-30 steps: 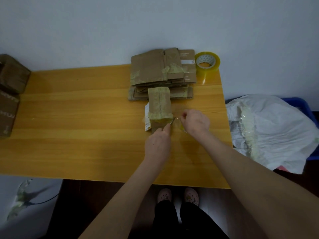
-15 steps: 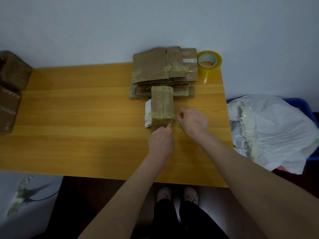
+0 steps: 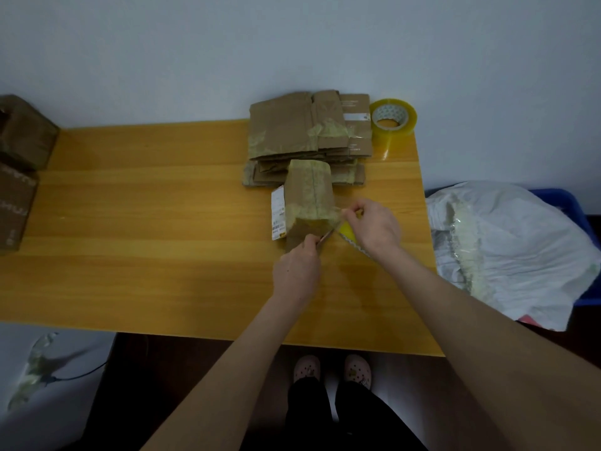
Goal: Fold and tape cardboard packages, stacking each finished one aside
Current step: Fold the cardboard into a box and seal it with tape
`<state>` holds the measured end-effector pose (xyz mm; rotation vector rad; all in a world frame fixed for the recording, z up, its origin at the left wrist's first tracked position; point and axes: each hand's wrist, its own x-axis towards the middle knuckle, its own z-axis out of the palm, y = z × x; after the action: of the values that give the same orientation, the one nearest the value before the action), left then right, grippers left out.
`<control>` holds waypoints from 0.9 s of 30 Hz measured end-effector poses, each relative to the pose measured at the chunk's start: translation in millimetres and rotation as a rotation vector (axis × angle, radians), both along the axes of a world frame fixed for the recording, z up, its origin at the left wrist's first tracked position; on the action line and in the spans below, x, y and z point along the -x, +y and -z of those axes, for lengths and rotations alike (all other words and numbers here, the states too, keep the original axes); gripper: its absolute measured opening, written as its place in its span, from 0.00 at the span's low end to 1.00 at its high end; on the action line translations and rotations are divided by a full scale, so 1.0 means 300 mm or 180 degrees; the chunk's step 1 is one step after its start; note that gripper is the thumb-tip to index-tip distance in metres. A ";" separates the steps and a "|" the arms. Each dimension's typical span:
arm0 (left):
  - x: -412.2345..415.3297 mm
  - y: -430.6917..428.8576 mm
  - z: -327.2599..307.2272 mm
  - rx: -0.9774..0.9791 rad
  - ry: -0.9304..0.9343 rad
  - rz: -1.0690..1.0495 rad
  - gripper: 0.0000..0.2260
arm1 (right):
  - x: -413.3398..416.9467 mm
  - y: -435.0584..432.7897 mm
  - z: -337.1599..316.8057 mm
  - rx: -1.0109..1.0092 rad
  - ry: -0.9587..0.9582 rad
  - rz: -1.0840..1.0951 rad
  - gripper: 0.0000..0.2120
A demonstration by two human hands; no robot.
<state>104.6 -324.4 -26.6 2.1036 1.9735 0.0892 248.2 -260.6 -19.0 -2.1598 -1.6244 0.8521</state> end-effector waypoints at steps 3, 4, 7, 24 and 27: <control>0.052 -0.038 0.056 0.0346 0.0475 -0.0002 0.10 | -0.017 -0.010 0.020 0.0173 0.0056 0.0110 0.07; 0.071 -0.043 0.071 0.0430 0.0577 -0.0028 0.10 | -0.020 -0.016 0.029 0.0219 0.0053 0.0126 0.07; 0.110 -0.035 0.095 0.0454 0.0724 0.0101 0.12 | -0.010 -0.026 0.042 0.0170 0.0102 0.0120 0.06; 0.373 0.022 0.173 0.0067 -0.0823 -0.2049 0.08 | 0.063 0.051 0.051 -0.0124 0.0233 0.0467 0.05; 0.421 0.050 0.209 0.0701 -0.0730 -0.2234 0.09 | 0.040 0.045 0.094 -0.0153 0.0899 0.0941 0.04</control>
<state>-21.8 -309.4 -89.2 1.1389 2.3418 0.2165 236.4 -246.9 -47.2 -2.0665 -1.1454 0.9610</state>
